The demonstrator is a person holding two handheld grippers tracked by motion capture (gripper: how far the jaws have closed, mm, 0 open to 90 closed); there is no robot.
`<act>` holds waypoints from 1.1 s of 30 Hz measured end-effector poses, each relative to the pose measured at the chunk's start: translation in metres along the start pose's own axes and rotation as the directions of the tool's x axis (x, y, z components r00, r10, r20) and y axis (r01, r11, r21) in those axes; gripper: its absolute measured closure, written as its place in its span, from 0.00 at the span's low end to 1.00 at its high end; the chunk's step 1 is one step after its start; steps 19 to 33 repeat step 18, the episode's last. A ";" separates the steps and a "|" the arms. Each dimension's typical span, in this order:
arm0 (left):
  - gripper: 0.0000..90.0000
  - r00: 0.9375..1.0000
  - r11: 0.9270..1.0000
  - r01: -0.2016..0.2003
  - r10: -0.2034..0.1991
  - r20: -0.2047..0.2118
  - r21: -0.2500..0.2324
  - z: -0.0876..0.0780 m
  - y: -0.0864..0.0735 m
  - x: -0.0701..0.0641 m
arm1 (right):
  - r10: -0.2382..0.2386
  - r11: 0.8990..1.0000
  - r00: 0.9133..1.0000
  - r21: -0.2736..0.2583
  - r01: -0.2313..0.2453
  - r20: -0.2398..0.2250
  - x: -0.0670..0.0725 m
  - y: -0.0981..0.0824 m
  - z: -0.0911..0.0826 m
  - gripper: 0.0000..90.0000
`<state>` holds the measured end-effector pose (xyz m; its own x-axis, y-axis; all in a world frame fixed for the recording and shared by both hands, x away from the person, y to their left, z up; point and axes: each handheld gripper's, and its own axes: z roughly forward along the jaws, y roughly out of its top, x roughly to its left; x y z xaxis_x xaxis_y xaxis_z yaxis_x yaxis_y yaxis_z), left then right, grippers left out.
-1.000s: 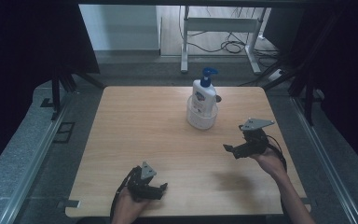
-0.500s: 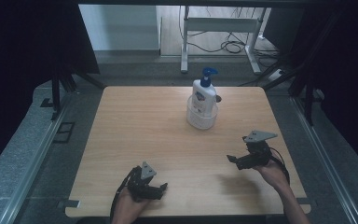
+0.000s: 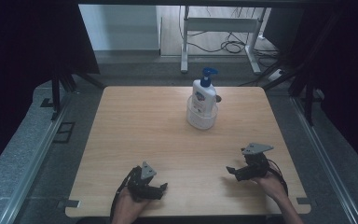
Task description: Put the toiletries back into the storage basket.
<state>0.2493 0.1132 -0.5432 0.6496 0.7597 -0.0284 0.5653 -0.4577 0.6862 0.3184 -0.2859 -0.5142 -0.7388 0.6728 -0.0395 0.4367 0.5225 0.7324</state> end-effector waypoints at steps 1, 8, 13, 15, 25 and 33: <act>0.13 1.000 1.000 0.000 0.000 0.000 0.000 0.000 0.000 0.000 | -0.001 1.000 1.000 0.009 0.001 -0.004 0.002 -0.005 0.003 0.00; 0.13 1.000 1.000 0.000 0.000 0.000 0.000 0.000 0.000 0.000 | 0.012 0.999 1.000 0.047 -0.011 -0.024 0.008 -0.019 0.014 0.00; 0.13 1.000 1.000 0.000 0.000 0.000 0.000 0.000 0.000 0.000 | 0.024 0.999 0.999 0.049 -0.022 -0.027 0.009 -0.023 0.018 0.00; 0.13 1.000 1.000 0.000 0.000 0.000 0.001 0.000 0.000 0.000 | 0.024 0.999 0.999 0.049 -0.022 -0.025 0.010 -0.023 0.018 0.00; 0.12 1.000 1.000 -0.002 0.002 0.001 0.003 0.000 0.000 0.000 | 0.026 0.998 0.999 0.049 -0.024 -0.022 0.010 -0.023 0.017 0.00; 0.12 1.000 1.000 -0.002 0.002 0.001 0.003 0.000 0.000 0.000 | 0.026 0.998 0.999 0.049 -0.024 -0.022 0.010 -0.023 0.017 0.00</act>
